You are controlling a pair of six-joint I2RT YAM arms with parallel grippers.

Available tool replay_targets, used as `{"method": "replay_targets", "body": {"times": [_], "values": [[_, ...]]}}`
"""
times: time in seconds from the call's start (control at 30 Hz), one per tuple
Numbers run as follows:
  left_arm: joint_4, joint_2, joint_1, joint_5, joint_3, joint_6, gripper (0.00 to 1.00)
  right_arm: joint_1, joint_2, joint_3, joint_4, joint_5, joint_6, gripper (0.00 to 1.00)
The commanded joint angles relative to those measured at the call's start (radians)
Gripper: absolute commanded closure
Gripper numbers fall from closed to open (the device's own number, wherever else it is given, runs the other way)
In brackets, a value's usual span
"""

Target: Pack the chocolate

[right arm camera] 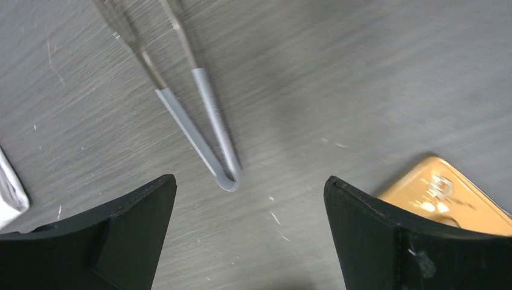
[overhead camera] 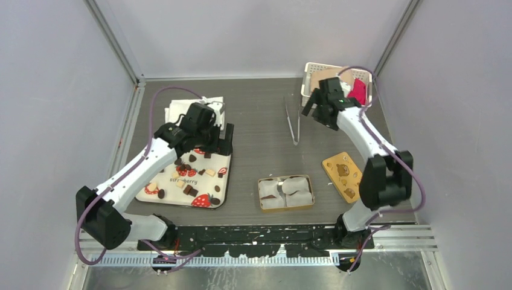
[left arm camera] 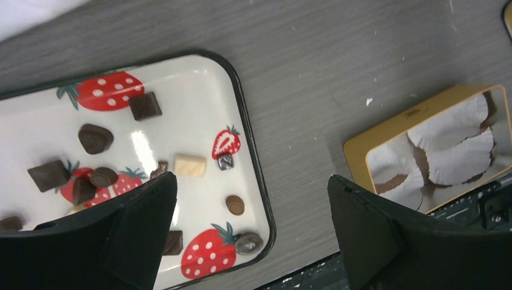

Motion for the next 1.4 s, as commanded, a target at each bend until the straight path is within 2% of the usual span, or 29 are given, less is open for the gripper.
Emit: {"method": "replay_targets", "body": {"times": [0.0,0.17,0.2,0.37,0.43,0.57,0.63,0.8,0.93,1.1,1.2,1.23,1.27,1.33,1.37], "values": [[0.071,-0.058,-0.041,-0.03,-0.053,-0.031,0.05,0.076,0.193,0.167,-0.015,-0.038,-0.052,0.09],[0.092,-0.07,-0.063,-0.086,-0.051,-0.056,0.04,0.086,0.419,0.318,-0.042,-0.05,-0.041,0.23],[0.091,-0.072,-0.065,-0.099,-0.051,-0.057,0.01,0.086,0.454,0.349,-0.052,-0.045,-0.042,0.27],[0.064,-0.084,-0.064,-0.131,-0.051,-0.049,0.0,0.086,0.578,0.431,-0.067,-0.016,-0.053,0.44],[0.056,-0.087,-0.064,-0.136,-0.053,-0.049,0.0,0.087,0.602,0.445,-0.079,-0.015,-0.053,0.56],[0.054,-0.089,-0.064,-0.15,-0.059,-0.061,0.0,0.091,0.608,0.421,-0.065,-0.025,-0.029,0.71],[0.054,-0.088,-0.065,-0.154,-0.06,-0.065,0.0,0.101,0.599,0.405,-0.065,-0.022,-0.01,0.82],[0.039,-0.062,-0.065,-0.18,-0.047,-0.077,0.0,0.184,0.571,0.39,-0.118,0.012,0.073,0.98],[0.019,-0.039,-0.064,-0.197,-0.035,-0.094,0.0,0.265,0.559,0.381,-0.189,0.049,0.26,0.99],[0.066,-0.085,-0.064,-0.233,-0.081,-0.101,0.0,0.38,0.545,0.358,-0.191,0.053,0.43,0.96],[0.076,-0.101,-0.064,-0.274,-0.1,-0.111,0.0,0.428,0.549,0.359,-0.184,0.033,0.484,0.89],[0.075,-0.099,-0.065,-0.284,-0.099,-0.109,0.0,0.441,0.548,0.361,-0.178,0.024,0.485,0.85],[0.069,-0.094,-0.066,-0.291,-0.095,-0.103,0.0,0.453,0.547,0.365,-0.176,0.021,0.476,0.75],[0.057,-0.082,-0.065,-0.307,-0.083,-0.101,0.0,0.473,0.531,0.37,-0.176,0.023,0.453,0.42],[0.054,-0.077,-0.067,-0.313,-0.079,-0.103,0.0,0.478,0.512,0.365,-0.175,0.025,0.446,0.3]]}}
